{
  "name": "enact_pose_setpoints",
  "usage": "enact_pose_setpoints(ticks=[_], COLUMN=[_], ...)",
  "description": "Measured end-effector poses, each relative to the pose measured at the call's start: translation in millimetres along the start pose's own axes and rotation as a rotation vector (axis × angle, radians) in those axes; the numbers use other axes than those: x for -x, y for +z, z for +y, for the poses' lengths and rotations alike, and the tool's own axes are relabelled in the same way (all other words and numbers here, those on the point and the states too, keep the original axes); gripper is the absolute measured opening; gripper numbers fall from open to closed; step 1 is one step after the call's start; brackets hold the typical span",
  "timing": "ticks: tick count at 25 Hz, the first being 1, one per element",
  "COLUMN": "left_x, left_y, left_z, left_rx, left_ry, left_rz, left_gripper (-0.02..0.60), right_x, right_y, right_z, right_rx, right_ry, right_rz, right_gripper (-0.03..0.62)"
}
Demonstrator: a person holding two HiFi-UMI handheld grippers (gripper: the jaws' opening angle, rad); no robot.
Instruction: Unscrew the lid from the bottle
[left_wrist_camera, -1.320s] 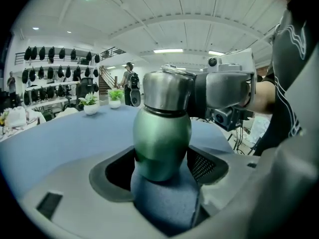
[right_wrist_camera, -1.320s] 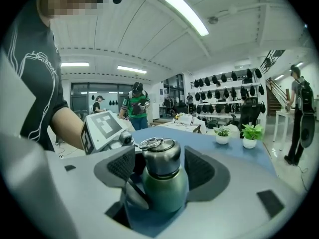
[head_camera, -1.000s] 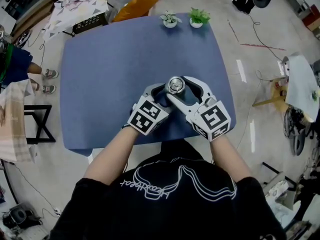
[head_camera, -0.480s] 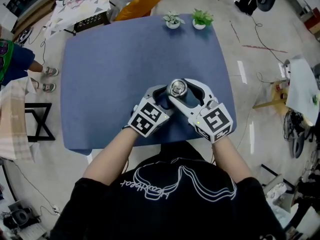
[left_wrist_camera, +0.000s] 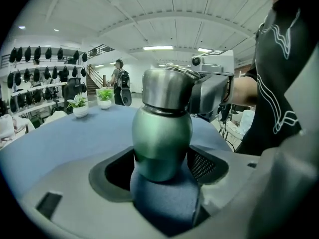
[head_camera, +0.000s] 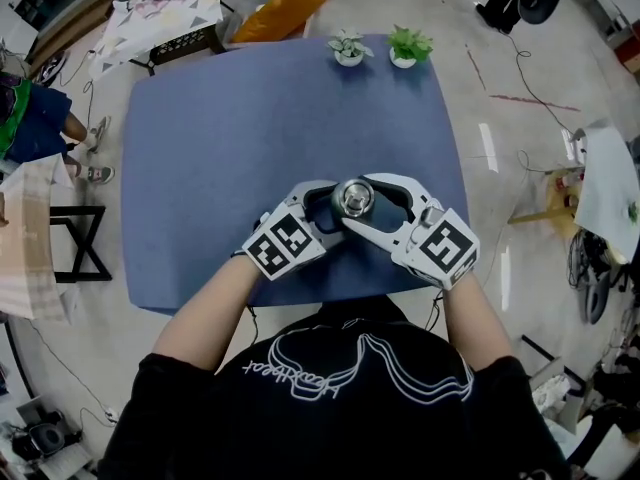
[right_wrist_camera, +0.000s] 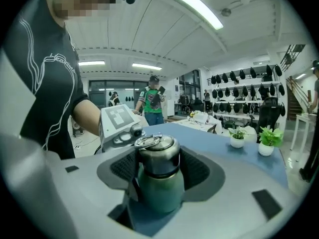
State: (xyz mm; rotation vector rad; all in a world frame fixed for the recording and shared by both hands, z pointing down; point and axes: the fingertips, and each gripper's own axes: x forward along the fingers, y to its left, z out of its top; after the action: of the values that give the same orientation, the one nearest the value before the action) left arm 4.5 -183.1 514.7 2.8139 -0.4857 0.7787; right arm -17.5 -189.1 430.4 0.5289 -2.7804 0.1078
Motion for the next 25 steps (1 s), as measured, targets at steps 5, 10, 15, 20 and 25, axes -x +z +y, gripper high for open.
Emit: enact_pose_setpoints(ticks=[5, 10, 15, 20, 25], left_x=[1.5, 1.1, 1.4, 2.9, 3.0], left_y=[-0.9, -1.5, -3.0, -2.4, -1.1], left_z=[-0.7, 1.1, 1.5, 1.5, 2.4], left_rx=[-0.057, -0.11, -0.154, -0.158, -0.151], left_ry=[-0.093, -0.178, -0.249, -0.268, -0.223], left_rz=[0.016, 0.04, 0.063, 0.051, 0.031], left_gripper=[0.324, 0.324, 0.324, 0.324, 0.324], right_x=[-1.1, -2.0, -3.2, -3.8, -2.6], right_y=[0.1, -1.5, -1.5, -0.5, -0.5], right_z=[3.2, 2.7, 3.3, 3.7, 2.9], right_rx=[0.032, 0.073, 0.085, 0.085, 0.089], right_ry=[0.132, 0.245, 0.319, 0.339, 0.309], right_rz=[0.036, 0.09, 0.106, 0.111, 0.094], right_gripper=[0.261, 0.261, 0.261, 0.261, 0.262])
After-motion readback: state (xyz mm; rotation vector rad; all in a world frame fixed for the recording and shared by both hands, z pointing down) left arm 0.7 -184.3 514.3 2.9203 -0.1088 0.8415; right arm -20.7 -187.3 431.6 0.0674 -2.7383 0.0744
